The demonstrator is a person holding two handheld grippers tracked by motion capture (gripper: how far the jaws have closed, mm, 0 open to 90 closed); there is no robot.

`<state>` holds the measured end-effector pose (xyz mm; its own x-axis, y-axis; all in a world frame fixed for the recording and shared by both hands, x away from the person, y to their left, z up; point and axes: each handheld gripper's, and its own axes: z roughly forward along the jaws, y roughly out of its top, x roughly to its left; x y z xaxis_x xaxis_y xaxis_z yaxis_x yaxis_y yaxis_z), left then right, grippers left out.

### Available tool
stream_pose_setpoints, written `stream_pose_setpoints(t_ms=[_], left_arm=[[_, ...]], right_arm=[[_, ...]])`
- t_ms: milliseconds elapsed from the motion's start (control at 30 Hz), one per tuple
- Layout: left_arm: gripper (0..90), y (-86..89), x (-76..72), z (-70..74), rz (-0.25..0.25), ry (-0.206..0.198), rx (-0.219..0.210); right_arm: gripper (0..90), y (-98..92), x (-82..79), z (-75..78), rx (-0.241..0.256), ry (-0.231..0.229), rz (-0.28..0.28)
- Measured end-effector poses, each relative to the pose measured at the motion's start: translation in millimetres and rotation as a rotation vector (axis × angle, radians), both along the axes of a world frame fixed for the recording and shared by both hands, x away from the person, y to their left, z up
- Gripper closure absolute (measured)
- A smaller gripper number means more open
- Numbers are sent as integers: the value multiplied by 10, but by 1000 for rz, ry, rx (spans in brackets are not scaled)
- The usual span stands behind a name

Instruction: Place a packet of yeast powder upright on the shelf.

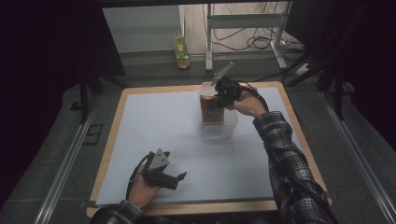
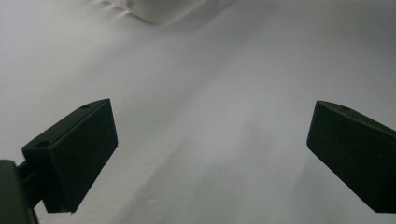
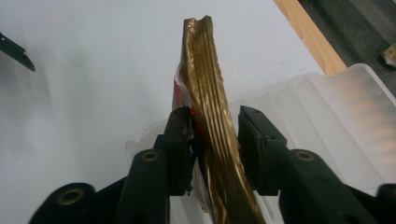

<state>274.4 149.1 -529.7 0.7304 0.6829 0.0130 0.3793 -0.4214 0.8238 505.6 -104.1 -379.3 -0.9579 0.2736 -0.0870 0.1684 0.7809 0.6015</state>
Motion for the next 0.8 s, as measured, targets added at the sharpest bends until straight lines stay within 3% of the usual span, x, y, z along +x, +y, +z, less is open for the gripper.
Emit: stream_pose_setpoints(t_ms=[367,533,800], left_arm=[[18,-5,1,-2,4,-1,-1],[18,-5,3,-2,8,-1,-8],[17,-4,4,-1,7,0,-2]], right_arm=[[517,-26,-122,94,50,-8,-20],[426,-44,-171,112,63,-30,-40],[258,-115,-213,101,112,-26,-98]])
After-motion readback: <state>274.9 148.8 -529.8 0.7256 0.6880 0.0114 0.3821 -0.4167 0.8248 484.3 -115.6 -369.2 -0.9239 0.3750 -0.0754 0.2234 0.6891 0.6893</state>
